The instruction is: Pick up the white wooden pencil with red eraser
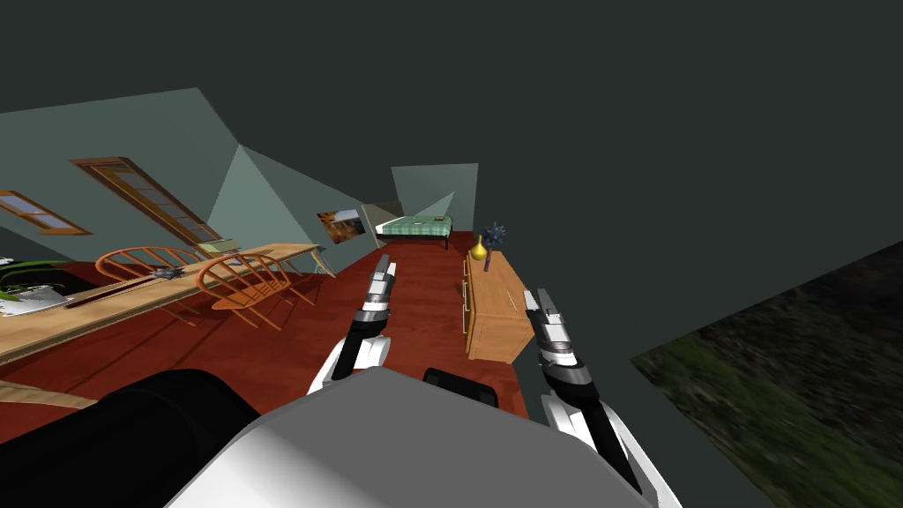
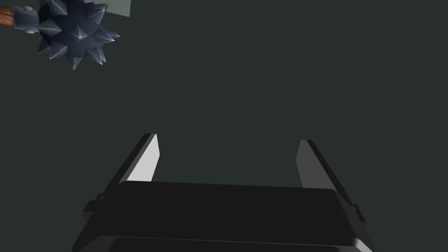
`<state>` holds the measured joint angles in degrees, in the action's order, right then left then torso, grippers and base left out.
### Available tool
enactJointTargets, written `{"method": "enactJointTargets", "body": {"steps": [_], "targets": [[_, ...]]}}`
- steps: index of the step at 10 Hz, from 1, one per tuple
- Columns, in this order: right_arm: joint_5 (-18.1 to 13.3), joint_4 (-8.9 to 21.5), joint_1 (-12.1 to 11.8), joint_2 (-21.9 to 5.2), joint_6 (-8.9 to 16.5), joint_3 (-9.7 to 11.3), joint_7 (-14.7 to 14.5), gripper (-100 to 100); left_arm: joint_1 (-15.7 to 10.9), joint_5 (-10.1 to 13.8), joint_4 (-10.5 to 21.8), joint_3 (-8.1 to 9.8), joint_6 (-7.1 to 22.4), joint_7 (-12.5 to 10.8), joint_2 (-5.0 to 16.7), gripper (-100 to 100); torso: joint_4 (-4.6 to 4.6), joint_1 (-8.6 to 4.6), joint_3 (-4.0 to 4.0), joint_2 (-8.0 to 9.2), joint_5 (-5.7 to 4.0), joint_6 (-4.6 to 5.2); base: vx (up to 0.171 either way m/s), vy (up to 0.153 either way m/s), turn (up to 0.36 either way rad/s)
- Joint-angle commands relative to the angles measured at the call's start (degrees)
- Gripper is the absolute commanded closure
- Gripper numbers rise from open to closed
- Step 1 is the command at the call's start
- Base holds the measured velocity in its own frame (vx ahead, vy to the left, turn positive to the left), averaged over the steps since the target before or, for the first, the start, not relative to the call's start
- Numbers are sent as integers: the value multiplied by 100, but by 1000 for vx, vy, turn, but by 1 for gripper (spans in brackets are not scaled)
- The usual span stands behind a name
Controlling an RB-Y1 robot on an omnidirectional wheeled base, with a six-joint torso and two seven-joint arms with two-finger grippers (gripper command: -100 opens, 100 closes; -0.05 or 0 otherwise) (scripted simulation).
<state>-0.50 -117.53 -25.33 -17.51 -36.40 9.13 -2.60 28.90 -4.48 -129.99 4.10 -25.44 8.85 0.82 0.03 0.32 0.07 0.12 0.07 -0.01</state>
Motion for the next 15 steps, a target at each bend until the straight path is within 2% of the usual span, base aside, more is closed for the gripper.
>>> {"method": "enactJointTargets", "body": {"steps": [1,2,3,4,5,6,8,9,10,11,13,14,15], "targets": [[-82,264,18,-83,-55,74,18,-100,0,0,0,0,0,0,0,0,0,0,0,0,0,0,-28,87,22],[-235,444,93,-297,-123,171,86,-100,0,0,0,0,0,0,0,0,0,-1,0,-1,0,1,-34,106,45],[-235,617,93,-297,-123,171,86,-100,0,0,0,0,0,0,0,0,0,5,0,0,1,0,-18,95,19],[-407,788,183,-512,-195,272,157,-100,0,0,0,0,0,0,0,0,-1,3,-2,-4,1,1,-28,114,43],[-407,996,183,-512,-195,272,157,-100,0,0,0,0,0,0,0,0,-1,7,-1,-2,2,1,-23,91,13],[-597,1157,287,-728,-272,375,232,-100,0,0,0,0,0,0,0,0,0,1,-1,-2,1,2,11,92,35],[-597,1394,287,-728,-272,375,232,-100,1,0,0,0,0,0,0,0,-3,-4,-8,-14,0,2,5,62,6],[-805,1596,405,-949,-354,481,311,-100,1,0,0,1,0,0,1,0,-2,-15,-7,-12,-2,2,19,74,35],[-805,1802,405,-949,-354,481,311,-100,1,0,0,0,0,0,0,0,-3,-9,-10,-18,-1,0,15,80,22],[-1030,2026,533,-1174,-441,591,391,-100,1,0,0,0,0,0,0,0,-4,-7,-10,-18,0,2,10,121,38],[-1030,2235,533,-1174,-441,591,391,-100,1,0,0,0,0,0,0,0,-3,5,-10,-17,3,2,15,75,1],[-1272,2413,672,-1403,-533,704,475,-100,1,0,0,1,0,0,1,0,-3,-14,-9,-17,-1,2,35,83,48],[-1272,2585,672,-1403,-533,704,475,-100,1,0,0,0,0,0,0,0,-4,-5,-13,-24,-1,1,39,83,13]]}}
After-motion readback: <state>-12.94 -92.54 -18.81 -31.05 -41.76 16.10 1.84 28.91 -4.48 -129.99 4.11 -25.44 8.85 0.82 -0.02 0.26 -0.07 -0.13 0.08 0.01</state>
